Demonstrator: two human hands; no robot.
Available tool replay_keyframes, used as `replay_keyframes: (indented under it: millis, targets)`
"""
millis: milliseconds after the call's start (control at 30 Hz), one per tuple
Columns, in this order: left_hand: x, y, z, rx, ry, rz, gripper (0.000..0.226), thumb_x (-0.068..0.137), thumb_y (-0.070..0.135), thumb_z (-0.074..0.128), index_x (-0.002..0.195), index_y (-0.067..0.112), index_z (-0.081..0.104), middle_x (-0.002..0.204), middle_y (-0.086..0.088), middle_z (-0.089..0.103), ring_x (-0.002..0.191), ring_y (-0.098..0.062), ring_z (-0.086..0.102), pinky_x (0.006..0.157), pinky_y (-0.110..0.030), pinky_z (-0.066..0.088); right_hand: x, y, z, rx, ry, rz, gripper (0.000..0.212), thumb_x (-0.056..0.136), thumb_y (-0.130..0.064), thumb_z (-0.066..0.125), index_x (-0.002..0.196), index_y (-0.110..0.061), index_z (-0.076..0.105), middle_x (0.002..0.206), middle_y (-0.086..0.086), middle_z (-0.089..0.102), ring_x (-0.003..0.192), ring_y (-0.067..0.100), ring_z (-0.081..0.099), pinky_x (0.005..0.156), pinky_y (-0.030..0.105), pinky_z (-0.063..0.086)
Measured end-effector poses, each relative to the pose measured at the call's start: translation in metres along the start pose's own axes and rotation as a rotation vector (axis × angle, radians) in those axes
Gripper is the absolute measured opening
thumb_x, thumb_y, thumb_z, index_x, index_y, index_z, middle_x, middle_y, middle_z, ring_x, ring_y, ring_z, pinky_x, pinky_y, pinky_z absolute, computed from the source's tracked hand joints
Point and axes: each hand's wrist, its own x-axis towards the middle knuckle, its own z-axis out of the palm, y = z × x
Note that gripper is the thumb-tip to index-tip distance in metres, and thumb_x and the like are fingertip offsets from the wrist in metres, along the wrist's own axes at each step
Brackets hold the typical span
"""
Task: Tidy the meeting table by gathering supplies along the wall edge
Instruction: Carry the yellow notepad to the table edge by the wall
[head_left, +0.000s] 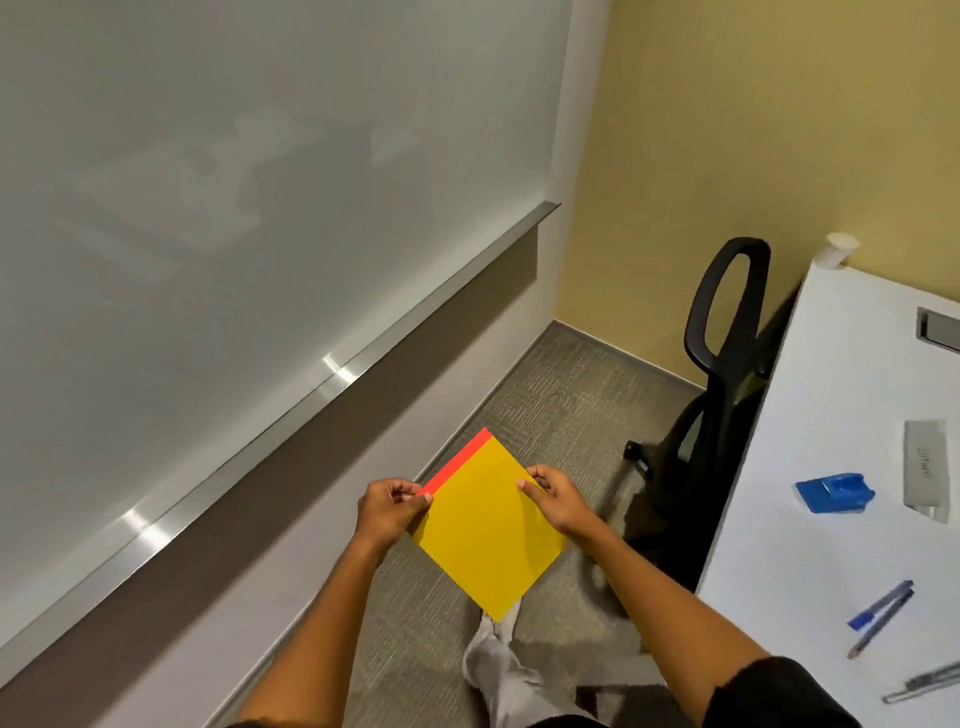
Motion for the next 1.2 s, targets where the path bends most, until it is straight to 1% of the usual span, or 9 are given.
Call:
replay_keyframes:
  millis: [67, 133, 300, 533, 633, 733, 933, 1067, 1200]
  targets:
    - [0.031, 0.012, -0.004, -0.044, -0.019, -0.062, 0.006, 0.080, 0.010, 0.074, 0.082, 0.009, 0.069, 0.079, -0.011, 0.069, 0.072, -0.022, 0.063, 0.054, -0.022, 0.044, 0.035, 0.004, -0.009, 0.057, 0.056, 0.035, 0.022, 0.093, -0.032, 0.059, 0.096, -0.011, 0.062, 0.087, 0.018, 0.063, 0.083, 0.019, 0.054, 0.073, 0.036, 0.044]
    - [0.059, 0.030, -0.003, -0.127, -0.036, -0.130, 0.007, 0.081, 0.008, 0.072, 0.083, 0.010, 0.065, 0.079, -0.012, 0.068, 0.071, -0.022, 0.063, 0.060, -0.025, 0.043, 0.067, 0.000, -0.020, 0.109, 0.094, 0.082, 0.017, 0.096, -0.028, 0.056, 0.094, -0.012, 0.062, 0.095, 0.027, 0.063, 0.084, 0.019, 0.054, 0.075, 0.035, 0.044]
    - [0.140, 0.079, 0.021, -0.214, -0.148, -0.220, 0.022, 0.084, 0.008, 0.068, 0.105, 0.011, 0.064, 0.096, -0.009, 0.071, 0.080, -0.020, 0.065, 0.068, -0.030, 0.049, 0.149, -0.014, -0.057, 0.216, 0.213, 0.124, 0.012, 0.098, -0.019, 0.051, 0.093, -0.011, 0.058, 0.089, 0.009, 0.058, 0.081, 0.016, 0.051, 0.068, 0.024, 0.040]
    - [0.233, 0.143, 0.080, -0.098, -0.275, -0.188, 0.006, 0.090, 0.010, 0.061, 0.095, 0.006, 0.063, 0.082, -0.012, 0.061, 0.070, -0.018, 0.056, 0.063, -0.027, 0.048, 0.236, -0.031, -0.112, 0.329, 0.393, 0.167, 0.015, 0.098, -0.020, 0.051, 0.097, -0.007, 0.060, 0.092, 0.011, 0.058, 0.084, 0.018, 0.051, 0.068, 0.027, 0.040]
    - [0.270, 0.162, 0.097, 0.008, -0.329, -0.140, 0.002, 0.088, 0.008, 0.061, 0.088, 0.008, 0.062, 0.078, -0.014, 0.054, 0.071, -0.021, 0.051, 0.063, -0.030, 0.046, 0.262, -0.037, -0.136, 0.397, 0.499, 0.223, 0.017, 0.100, -0.021, 0.048, 0.096, -0.007, 0.058, 0.085, 0.006, 0.059, 0.078, 0.014, 0.052, 0.065, 0.025, 0.040]
    - [0.311, 0.181, 0.118, 0.115, -0.380, -0.078, 0.019, 0.085, 0.001, 0.059, 0.071, 0.010, 0.050, 0.069, -0.011, 0.036, 0.064, -0.018, 0.037, 0.059, -0.030, 0.040, 0.289, -0.037, -0.162, 0.457, 0.609, 0.275, 0.018, 0.101, -0.020, 0.046, 0.101, -0.006, 0.058, 0.082, 0.000, 0.059, 0.072, 0.009, 0.053, 0.062, 0.022, 0.041]
    - [0.407, 0.226, 0.164, 0.209, -0.419, 0.012, 0.043, 0.080, -0.006, 0.055, 0.049, 0.020, 0.042, 0.052, -0.002, 0.036, 0.056, -0.018, 0.041, 0.060, -0.036, 0.044, 0.360, -0.036, -0.214, 0.492, 0.747, 0.327, 0.021, 0.101, -0.023, 0.046, 0.106, -0.008, 0.059, 0.090, 0.002, 0.063, 0.078, 0.010, 0.057, 0.065, 0.024, 0.043]
    - [0.490, 0.274, 0.197, 0.267, -0.474, 0.078, 0.038, 0.083, -0.002, 0.057, 0.052, 0.018, 0.052, 0.056, -0.003, 0.046, 0.061, -0.020, 0.047, 0.063, -0.034, 0.047, 0.415, -0.047, -0.255, 0.509, 0.854, 0.346, 0.021, 0.101, -0.024, 0.046, 0.103, -0.008, 0.059, 0.088, 0.002, 0.062, 0.079, 0.014, 0.056, 0.064, 0.024, 0.042]
    - [0.561, 0.331, 0.232, 0.307, -0.558, 0.192, 0.031, 0.079, 0.000, 0.056, 0.057, 0.019, 0.046, 0.062, -0.009, 0.040, 0.063, -0.019, 0.041, 0.062, -0.033, 0.040, 0.463, -0.064, -0.302, 0.538, 0.959, 0.351, 0.020, 0.101, -0.022, 0.046, 0.103, -0.007, 0.059, 0.088, 0.001, 0.062, 0.081, 0.014, 0.057, 0.066, 0.023, 0.043]
